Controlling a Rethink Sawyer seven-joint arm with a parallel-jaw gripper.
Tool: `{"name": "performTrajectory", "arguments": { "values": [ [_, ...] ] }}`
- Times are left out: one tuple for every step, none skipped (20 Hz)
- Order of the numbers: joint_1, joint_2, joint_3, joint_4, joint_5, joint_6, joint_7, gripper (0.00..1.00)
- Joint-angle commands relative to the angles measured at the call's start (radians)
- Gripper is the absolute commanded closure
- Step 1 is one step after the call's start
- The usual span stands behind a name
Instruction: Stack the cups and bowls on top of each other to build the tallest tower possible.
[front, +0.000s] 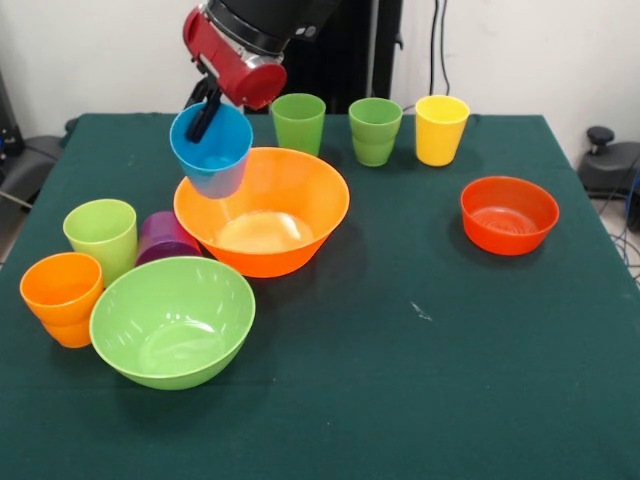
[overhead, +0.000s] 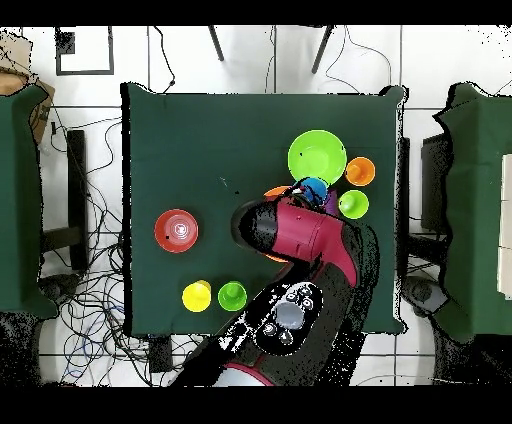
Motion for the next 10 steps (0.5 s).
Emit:
{"name": "performTrajectory", "arguments": {
  "values": [
    [0.020,0.064,0.039,-0.005,0.026,-0.098,0.183,1.00],
    [0.022,0.063,0.037,-0.004,0.033,-0.102,0.189,1.00],
    [0.022,0.066,0.036,-0.003,0.039,-0.107,0.193,1.00],
    [0.025,0.066,0.032,0.000,0.041,-0.114,0.195,1.00],
    [0.026,0.068,0.031,0.003,0.046,-0.122,0.200,1.00],
    [0.026,0.069,0.032,0.007,0.049,-0.133,0.202,1.00],
    [0.027,0.073,0.031,0.009,0.056,-0.144,0.207,1.00],
    [0.028,0.077,0.029,0.010,0.065,-0.151,0.212,1.00],
    [0.029,0.078,0.028,0.012,0.072,-0.158,0.215,1.00],
    [0.030,0.080,0.026,0.013,0.079,-0.164,0.218,1.00]
  ]
}}
